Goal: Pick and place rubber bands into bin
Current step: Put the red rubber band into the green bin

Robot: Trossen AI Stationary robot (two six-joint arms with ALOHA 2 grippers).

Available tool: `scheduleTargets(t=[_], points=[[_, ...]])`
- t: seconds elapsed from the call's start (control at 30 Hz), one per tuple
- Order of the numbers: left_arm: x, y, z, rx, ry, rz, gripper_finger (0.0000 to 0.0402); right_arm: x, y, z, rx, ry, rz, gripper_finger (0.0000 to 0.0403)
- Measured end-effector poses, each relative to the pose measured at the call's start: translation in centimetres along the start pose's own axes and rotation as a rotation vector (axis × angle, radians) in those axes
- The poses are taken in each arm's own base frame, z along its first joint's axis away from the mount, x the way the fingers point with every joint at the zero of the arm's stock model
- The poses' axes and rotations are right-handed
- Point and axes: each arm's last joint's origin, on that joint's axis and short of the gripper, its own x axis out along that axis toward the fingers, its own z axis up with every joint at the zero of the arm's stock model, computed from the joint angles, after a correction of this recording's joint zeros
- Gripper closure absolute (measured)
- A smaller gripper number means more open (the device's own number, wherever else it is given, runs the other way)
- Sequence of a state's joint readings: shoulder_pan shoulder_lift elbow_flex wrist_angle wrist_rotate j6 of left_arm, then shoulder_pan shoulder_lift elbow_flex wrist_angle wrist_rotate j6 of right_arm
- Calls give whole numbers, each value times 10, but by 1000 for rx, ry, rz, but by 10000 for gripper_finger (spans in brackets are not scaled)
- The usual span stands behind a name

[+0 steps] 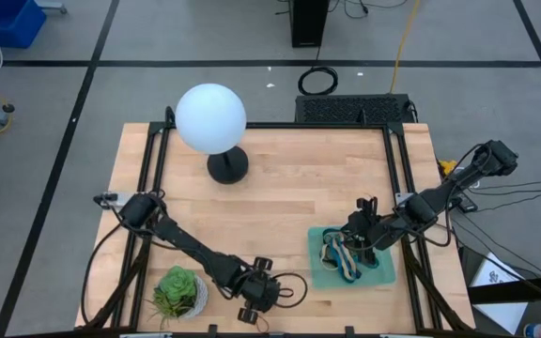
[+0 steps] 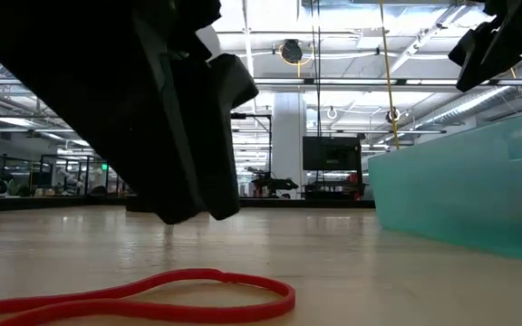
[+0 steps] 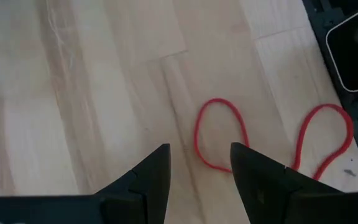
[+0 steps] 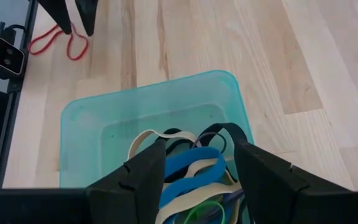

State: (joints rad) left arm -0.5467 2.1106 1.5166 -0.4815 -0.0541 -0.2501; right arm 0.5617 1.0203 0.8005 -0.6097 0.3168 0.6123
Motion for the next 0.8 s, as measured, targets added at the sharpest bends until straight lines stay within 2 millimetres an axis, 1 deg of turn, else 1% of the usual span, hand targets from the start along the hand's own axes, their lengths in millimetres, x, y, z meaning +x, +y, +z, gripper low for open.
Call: scheduleTargets(t=[0.1, 0.27, 0.33, 0.47, 0.8], points=[[5, -2, 0, -13, -10, 2, 227, 0, 0, 0, 1, -1, 1, 219], [14, 0, -5, -38, 19, 30, 227, 0, 0, 0, 3, -3, 3, 221], [21, 1, -8, -47, 40, 29, 227, 0, 1, 0, 5, -5, 5, 221], [26, 0, -9, -86, 52, 12, 227, 0, 1, 0, 5, -6, 5, 222], [28, -7, -15, -144, 81, 15, 227, 0, 1, 0, 5, -5, 5, 222]])
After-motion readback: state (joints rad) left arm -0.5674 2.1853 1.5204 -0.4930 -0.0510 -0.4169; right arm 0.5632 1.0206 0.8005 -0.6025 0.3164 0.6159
